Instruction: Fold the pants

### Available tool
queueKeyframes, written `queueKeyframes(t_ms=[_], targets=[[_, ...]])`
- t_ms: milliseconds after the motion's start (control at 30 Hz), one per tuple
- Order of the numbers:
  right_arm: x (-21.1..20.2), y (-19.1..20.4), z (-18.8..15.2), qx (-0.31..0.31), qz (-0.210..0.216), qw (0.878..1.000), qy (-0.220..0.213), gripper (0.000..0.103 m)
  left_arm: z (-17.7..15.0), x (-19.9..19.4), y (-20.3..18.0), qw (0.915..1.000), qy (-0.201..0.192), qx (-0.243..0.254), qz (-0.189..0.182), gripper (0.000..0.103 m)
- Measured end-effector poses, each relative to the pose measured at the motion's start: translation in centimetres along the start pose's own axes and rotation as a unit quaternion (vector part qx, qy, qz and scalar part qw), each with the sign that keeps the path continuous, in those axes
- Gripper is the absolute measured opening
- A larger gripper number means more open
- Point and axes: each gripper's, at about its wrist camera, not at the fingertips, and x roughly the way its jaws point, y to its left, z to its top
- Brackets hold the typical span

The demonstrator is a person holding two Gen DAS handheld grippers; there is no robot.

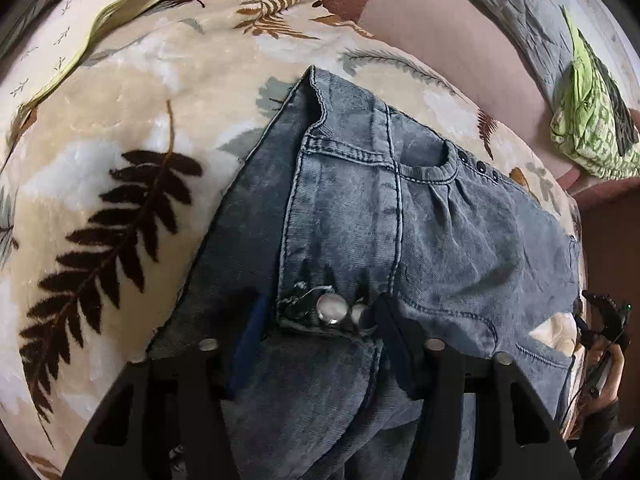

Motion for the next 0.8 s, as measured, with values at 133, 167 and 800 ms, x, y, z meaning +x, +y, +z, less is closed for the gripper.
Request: queueKeyframes(t_ms=[133,167,800], targets=[[0.0,0.2,0.0,-0.009,-0.004,1.000,0.001,0.065,0.3,-0.7,-1.0,0.9998,-0.021,0.004,0.001,0.027],[0.1,0.4,0.0,-0.018,-0.012,1.000,0.003,0.063,0.3,-1.0,-1.3,0.9995,-0.030,0.009,0.007,0.027],[-1.8,0.4,-4.3,-0.145,-0.083,0.986,0.021,0.025,0.0,-0.7,1.0,0.9978,-0.038,-0.035,0.041,0.041]])
